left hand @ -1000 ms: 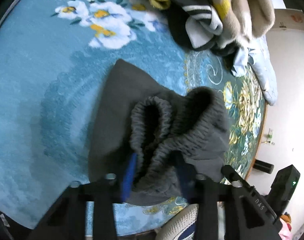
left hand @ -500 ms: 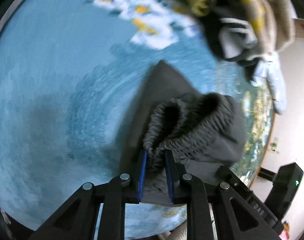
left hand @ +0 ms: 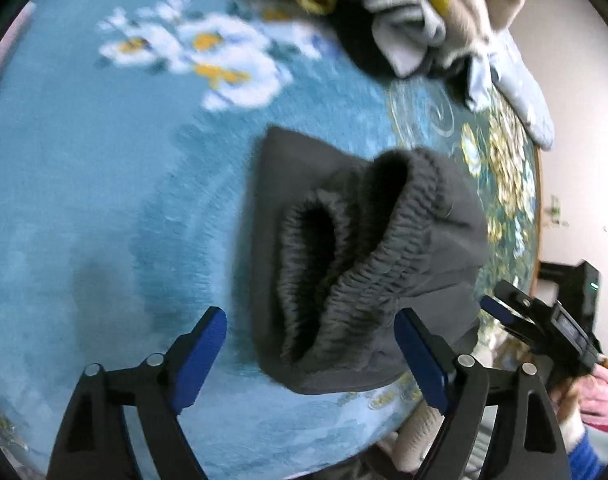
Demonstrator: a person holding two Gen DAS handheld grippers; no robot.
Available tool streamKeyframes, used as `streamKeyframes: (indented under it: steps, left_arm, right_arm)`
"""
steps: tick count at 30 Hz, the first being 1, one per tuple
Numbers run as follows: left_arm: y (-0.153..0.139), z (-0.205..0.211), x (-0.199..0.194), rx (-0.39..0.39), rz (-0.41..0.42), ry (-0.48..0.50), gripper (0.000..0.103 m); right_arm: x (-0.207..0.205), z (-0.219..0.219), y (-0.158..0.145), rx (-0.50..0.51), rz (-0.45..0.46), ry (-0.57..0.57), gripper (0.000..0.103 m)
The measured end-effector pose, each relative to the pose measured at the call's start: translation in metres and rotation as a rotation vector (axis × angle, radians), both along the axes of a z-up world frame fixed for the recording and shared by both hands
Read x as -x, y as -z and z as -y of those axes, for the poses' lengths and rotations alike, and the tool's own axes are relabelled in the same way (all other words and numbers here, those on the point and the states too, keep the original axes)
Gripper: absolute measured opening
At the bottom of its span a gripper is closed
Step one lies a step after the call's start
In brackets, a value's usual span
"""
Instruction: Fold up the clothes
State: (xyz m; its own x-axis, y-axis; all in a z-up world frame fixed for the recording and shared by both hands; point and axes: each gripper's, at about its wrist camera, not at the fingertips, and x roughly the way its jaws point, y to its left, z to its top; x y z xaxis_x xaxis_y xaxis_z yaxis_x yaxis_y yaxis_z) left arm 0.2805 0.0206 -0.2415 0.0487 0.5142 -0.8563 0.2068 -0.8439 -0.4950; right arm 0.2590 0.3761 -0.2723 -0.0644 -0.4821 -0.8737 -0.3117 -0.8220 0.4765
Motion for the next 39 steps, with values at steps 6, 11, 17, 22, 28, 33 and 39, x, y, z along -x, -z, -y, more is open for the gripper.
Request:
streamKeyframes:
  steps: [6,11,17,22,28,33,39]
  left_arm:
    - [0.030,0.001,0.011,-0.065,0.032,-0.060,0.096]
    - [0.049,0.004,0.007,-0.150,0.068,-0.177,0.101]
    - [0.045,-0.002,0.004,-0.178,0.063,-0.240,0.084]
    - [0.013,-0.006,0.004,-0.163,-0.002,-0.185,0.060]
    - [-0.040,0.009,-0.005,-0.202,-0.078,-0.111,0.059]
    - [-0.107,0.050,-0.033,-0.212,-0.182,-0.042,0.059]
    - [-0.158,0.098,-0.063,-0.217,-0.262,-0.071,0.059]
  right_arm:
    - [0.011,0.002,0.039,0.159,0.029,0.023,0.080]
    - [0.014,0.001,0.060,0.228,0.063,0.079,0.093]
    - [0.012,0.014,0.044,0.227,0.092,0.106,0.087]
    - [0.007,0.024,0.008,0.157,0.064,0.133,0.056]
    - [-0.016,0.034,-0.061,0.133,-0.019,0.128,0.053]
    - [-0.045,0.070,-0.122,0.129,-0.094,0.124,0.053]
    - [-0.062,0.126,-0.173,0.127,-0.158,0.047,0.053]
